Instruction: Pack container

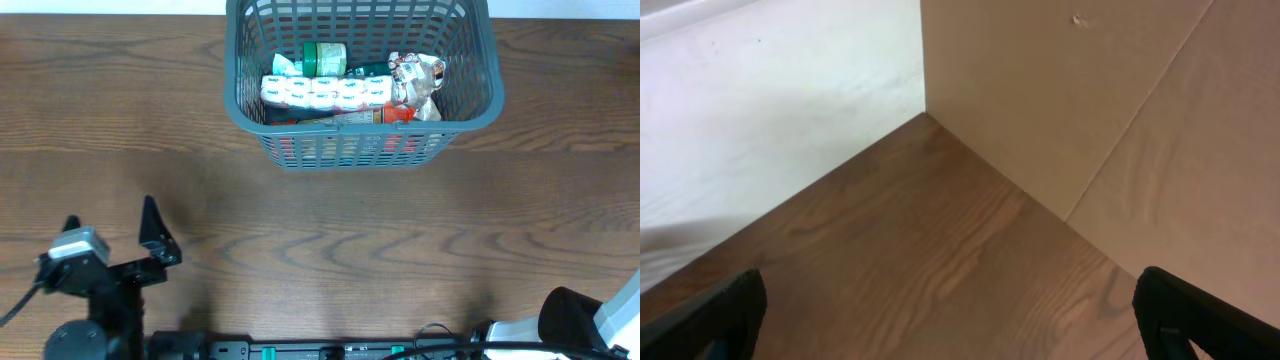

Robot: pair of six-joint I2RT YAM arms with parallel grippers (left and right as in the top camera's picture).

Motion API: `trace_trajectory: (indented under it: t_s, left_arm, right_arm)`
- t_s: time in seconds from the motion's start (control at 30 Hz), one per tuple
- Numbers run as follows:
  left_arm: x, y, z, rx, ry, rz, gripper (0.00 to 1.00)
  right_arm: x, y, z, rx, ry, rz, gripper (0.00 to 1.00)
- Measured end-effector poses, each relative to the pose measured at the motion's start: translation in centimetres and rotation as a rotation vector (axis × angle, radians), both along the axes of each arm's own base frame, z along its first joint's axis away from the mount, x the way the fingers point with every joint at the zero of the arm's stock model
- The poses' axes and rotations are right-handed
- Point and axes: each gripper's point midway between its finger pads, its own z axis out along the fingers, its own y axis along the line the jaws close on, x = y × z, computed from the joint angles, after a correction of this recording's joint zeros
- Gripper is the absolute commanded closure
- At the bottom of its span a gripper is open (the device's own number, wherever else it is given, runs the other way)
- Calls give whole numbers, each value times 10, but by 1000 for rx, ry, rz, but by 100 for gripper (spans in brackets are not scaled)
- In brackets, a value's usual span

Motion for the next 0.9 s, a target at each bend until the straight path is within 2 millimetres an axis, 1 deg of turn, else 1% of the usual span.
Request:
trace_trajectory:
  t_s: [0.13,0.27,0.4,0.43,0.5,0.7,0.8,0.9]
  left_arm:
    - [16,-1,-35,-38,17,1,1]
    - [28,-3,-62,-61,30,-2,1]
    - [32,-3,-82,-80,43,-2,1]
    - [32,-4,-85,-84,42,-2,2]
    - [30,-3,-85,-90,25,-3,1]
    - [22,-3,-75,-106,-47,-5,1]
    - [23,-3,-83,-105,-33,-4,1]
    - [27,-2,-97,-104,-5,4,1]
  right_arm:
    - [0,0,0,0,0,0,1]
    - [0,0,0,0,0,0,1]
    - [0,0,0,0,0,0,1]
    - [0,0,0,0,0,0,1]
    - [0,0,0,0,0,0,1]
    - [0,0,0,0,0,0,1]
    - [0,0,0,0,0,0,1]
    - [0,0,0,0,0,0,1]
